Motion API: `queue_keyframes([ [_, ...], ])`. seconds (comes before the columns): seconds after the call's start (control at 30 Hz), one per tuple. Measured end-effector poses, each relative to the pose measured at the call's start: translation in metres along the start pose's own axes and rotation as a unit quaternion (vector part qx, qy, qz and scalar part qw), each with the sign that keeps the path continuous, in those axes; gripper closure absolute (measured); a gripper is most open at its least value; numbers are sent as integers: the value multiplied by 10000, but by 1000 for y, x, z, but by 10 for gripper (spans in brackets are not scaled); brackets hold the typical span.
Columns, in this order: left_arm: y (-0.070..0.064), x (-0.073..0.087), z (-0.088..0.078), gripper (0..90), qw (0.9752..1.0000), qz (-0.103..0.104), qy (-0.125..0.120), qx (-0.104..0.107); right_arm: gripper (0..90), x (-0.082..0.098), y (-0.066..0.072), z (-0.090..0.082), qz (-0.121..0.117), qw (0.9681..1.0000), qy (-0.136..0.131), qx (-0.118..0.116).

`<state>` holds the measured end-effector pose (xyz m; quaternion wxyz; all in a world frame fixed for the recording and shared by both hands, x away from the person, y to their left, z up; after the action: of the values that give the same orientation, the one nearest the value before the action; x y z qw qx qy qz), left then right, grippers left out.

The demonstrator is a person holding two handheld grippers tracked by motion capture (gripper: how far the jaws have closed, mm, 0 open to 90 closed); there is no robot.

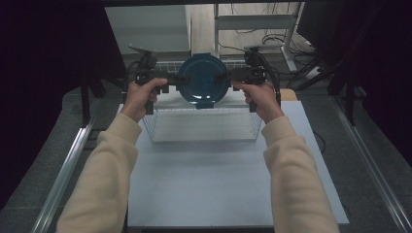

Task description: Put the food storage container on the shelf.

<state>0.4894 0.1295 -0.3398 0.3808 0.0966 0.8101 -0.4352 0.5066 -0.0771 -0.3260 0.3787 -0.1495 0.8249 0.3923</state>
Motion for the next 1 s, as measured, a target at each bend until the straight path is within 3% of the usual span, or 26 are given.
queue_keyframes([
  [0.07,1,-2,2,415,10000,-43,-25,-35,362,-1,-2,2,62,10000,-21,-8],
  [0.1,6,-6,6,414,9998,-182,-59,-16,357,-3,-7,6,273,9996,-40,-24],
  [0.13,6,-6,6,413,9998,-182,-59,-16,357,-3,-7,6,273,9996,-40,-24],
  [0.27,16,-10,16,405,9979,-627,-138,52,330,-5,-18,13,588,9983,5,-50],
  [0.3,20,-10,21,388,9969,-768,-133,90,314,-5,-23,16,758,9971,22,-52],
  [0.33,20,-10,21,382,9969,-768,-133,90,314,-5,-23,16,758,9971,22,-52],
  [0.4,24,-10,25,375,9960,-872,-127,133,302,-3,-29,20,1011,9948,68,-59],
  [0.5,29,-9,29,363,9948,-991,-155,180,296,-3,-32,22,1122,9936,48,-83],
  [0.6,30,-8,30,349,9948,-982,-190,199,279,-2,-34,24,1158,9932,53,-84],
  [0.7,29,-8,31,338,9964,-788,-255,160,247,-2,-33,25,1027,9947,-29,-26],
  [0.73,29,-9,29,303,9977,-536,-420,-71,119,-4,-32,24,795,9963,-194,275],
  [0.77,29,-9,29,262,9977,-536,-420,-71,119,-4,-32,24,795,9963,-194,275],
  [0.8,29,-10,27,262,9974,-460,-519,-207,107,-5,-31,21,638,9966,-289,438],
  [0.83,28,-10,24,191,9972,-397,-571,-284,94,-8,-29,14,418,9964,-435,592],
  [0.93,22,-7,9,173,9971,-78,-549,-521,72,-7,-22,6,294,9973,-468,493],
  [0.97,11,0,-4,171,9956,320,-570,-671,50,-3,-14,-5,-54,9980,-431,457],
  [1.0,11,0,-4,171,9956,320,-570,-671,50,-3,-14,-5,-54,9980,-431,457],
])
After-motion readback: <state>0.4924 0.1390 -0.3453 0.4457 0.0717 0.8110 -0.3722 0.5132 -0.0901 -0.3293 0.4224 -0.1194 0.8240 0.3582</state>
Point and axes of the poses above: each handheld gripper's, and its own axes: z roughly forward along the jaws, x roughly out of its underside, y roughly to its left, the point moved 7 cm from there along z, roughly forward along the jaws, and after that the axes turned 9 degrees about -y, right-handed, at the moved point
